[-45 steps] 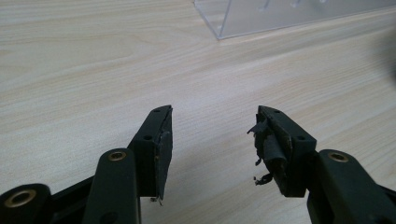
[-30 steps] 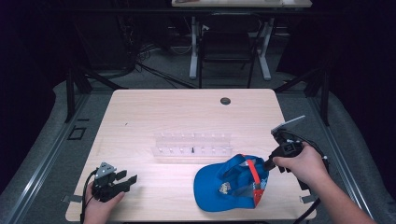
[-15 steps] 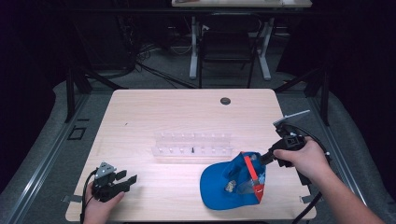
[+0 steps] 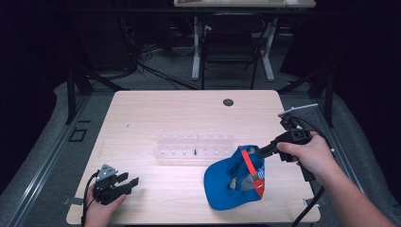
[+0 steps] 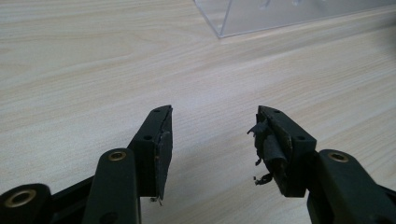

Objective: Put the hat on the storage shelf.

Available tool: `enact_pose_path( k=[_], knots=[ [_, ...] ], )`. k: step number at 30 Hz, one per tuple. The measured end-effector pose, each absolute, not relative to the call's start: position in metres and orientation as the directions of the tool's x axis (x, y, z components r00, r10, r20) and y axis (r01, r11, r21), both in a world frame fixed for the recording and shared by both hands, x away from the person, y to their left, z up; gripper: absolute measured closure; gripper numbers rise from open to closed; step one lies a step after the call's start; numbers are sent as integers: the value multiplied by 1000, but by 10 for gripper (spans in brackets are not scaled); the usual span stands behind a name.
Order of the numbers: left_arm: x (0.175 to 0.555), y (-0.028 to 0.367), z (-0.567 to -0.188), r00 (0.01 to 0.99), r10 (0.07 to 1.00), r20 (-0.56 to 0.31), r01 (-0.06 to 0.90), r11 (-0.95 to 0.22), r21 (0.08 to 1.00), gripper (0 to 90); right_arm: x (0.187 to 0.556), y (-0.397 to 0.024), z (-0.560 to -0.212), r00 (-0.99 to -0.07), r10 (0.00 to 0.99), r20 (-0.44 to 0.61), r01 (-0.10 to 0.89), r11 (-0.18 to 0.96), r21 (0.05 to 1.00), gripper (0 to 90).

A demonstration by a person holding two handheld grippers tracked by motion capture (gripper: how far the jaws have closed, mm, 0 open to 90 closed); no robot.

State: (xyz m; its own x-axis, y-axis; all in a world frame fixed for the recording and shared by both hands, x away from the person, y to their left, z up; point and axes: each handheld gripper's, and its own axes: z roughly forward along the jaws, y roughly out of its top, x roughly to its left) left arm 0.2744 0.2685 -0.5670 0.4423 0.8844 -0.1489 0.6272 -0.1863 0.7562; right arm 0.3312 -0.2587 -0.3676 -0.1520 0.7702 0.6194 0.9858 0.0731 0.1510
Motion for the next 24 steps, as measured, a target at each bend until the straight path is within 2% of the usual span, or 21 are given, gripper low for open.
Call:
enact_pose_path(
  k=[12, 24],
  knots=[
    [274, 268, -567, 443, 884, -149, 626, -186, 757, 469, 332, -248, -331, -231, 721, 653, 967, 96, 237, 900],
    [274, 268, -567, 443, 884, -151, 627, -185, 757, 470, 333, -246, -309, -249, 709, 660, 958, 78, 278, 900]
  ],
)
